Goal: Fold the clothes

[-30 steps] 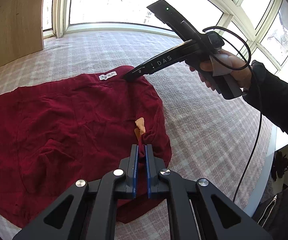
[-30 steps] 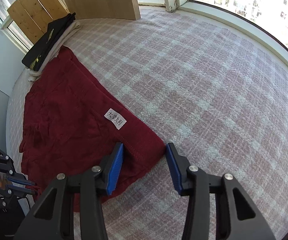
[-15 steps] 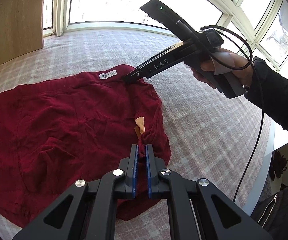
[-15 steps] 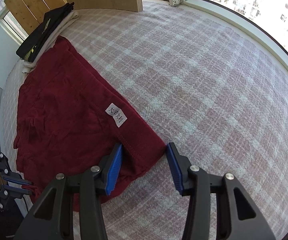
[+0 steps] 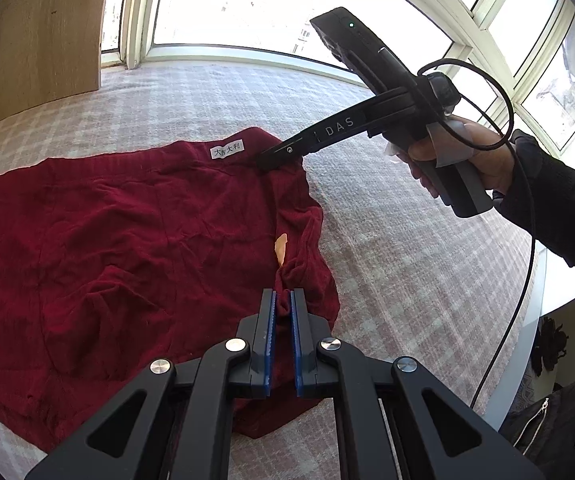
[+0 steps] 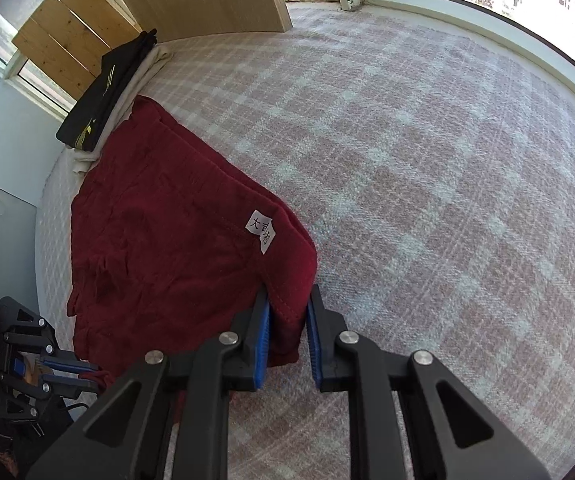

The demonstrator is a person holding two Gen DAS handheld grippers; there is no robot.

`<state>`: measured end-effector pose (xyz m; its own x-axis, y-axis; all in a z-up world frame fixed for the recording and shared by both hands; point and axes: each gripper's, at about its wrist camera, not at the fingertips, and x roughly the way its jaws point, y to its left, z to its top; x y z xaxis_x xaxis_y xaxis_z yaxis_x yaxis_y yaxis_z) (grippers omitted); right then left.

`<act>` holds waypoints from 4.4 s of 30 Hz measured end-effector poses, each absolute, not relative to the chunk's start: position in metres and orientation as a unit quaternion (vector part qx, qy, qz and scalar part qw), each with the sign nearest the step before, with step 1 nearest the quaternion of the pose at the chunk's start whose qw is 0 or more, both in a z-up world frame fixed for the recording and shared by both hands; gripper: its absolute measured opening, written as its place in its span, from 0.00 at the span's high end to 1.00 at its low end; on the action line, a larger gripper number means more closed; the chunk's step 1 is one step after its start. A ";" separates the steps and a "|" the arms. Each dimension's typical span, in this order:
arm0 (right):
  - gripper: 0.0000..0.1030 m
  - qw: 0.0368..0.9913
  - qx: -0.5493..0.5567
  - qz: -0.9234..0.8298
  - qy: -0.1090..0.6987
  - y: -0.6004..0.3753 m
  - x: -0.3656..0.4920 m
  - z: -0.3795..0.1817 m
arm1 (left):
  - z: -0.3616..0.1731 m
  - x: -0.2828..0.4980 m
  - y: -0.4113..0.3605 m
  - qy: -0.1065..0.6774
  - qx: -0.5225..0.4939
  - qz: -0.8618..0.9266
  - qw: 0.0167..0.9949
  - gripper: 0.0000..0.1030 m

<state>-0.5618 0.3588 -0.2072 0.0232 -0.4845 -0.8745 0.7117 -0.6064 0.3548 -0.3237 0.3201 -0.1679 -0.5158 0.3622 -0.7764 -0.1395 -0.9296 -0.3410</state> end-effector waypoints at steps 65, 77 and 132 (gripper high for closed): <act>0.94 0.415 0.559 -0.696 0.174 0.014 -0.501 -0.209 | -0.208 -0.280 0.041 -0.091 -0.498 0.851 0.138 0.80; 0.96 0.411 0.536 -0.729 0.109 0.094 -0.469 -0.163 | -0.168 -0.265 0.033 -0.106 -0.456 0.867 0.168 0.84; 0.56 0.322 0.582 -0.745 0.052 0.177 -0.542 -0.223 | -0.203 -0.470 0.036 0.028 -0.539 0.819 0.194 0.63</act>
<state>-0.5424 0.1772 -0.2228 -0.1154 -0.4191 -0.9006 0.5392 -0.7879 0.2975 -0.4701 0.0361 -0.2025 -0.3437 0.2876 -0.8939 -0.3479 -0.9232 -0.1632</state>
